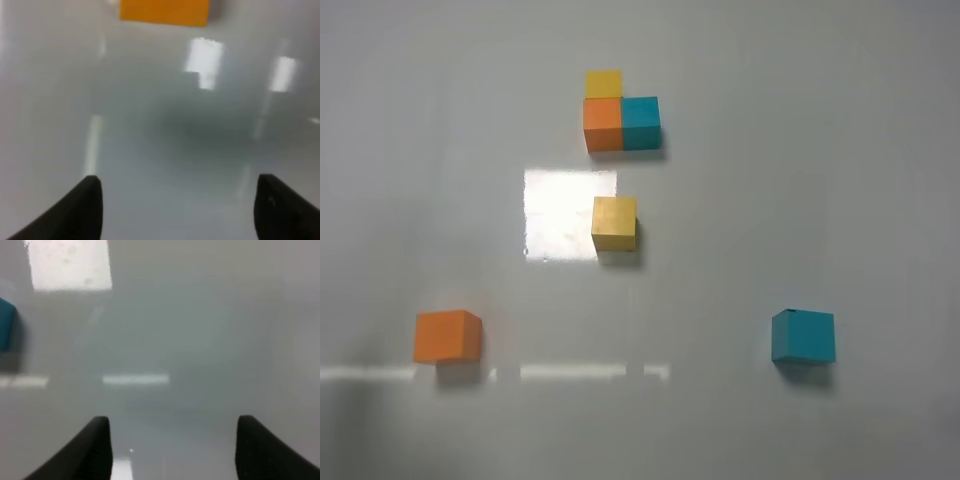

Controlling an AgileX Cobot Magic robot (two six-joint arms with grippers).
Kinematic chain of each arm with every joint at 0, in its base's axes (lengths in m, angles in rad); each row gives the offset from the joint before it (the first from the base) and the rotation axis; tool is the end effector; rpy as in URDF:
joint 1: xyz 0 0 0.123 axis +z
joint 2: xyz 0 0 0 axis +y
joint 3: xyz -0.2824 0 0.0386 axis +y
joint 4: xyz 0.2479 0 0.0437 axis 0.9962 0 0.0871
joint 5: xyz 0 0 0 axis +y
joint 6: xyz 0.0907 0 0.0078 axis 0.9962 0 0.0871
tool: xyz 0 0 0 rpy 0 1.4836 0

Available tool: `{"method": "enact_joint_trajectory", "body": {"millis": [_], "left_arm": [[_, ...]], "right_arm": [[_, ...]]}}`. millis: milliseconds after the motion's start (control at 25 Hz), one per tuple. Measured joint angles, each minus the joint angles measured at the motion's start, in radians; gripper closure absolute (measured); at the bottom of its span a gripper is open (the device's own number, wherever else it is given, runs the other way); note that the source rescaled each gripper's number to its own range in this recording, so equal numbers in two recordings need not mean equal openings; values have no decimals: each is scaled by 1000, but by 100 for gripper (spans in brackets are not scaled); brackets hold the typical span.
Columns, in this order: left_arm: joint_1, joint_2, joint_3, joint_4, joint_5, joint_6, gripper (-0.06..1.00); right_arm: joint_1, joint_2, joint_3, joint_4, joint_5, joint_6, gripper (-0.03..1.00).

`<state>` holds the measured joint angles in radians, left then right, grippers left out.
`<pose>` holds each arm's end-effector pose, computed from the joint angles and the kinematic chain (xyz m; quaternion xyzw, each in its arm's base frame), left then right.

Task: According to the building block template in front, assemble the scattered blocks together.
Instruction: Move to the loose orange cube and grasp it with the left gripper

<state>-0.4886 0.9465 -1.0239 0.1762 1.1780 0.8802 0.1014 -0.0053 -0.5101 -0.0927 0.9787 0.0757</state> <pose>0.1463 -0.0611 0.3614 0.6132 0.7357 0.1391 0.2518 -0.0033 -0.0074 0.2870 -0.0104 0.8259 0.0035 0.5637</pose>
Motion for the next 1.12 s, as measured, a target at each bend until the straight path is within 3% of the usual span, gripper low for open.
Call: {"method": "enact_joint_trajectory", "body": {"millis": [320,640,920,1120], "left_arm": [[-123,95,-1,74,-78,-88,-5],[-134,167,-1,103,-142,-156,-6],[-134,225,-1,69,-193,-162,-6],[-177,251,-1,66,-218,-163,-4]], "right_arm": [[0,0,0,0,0,0,47],[0,0,0,0,0,0,47],[0,0,0,0,0,0,47],[0,0,0,0,0,1,47]]}}
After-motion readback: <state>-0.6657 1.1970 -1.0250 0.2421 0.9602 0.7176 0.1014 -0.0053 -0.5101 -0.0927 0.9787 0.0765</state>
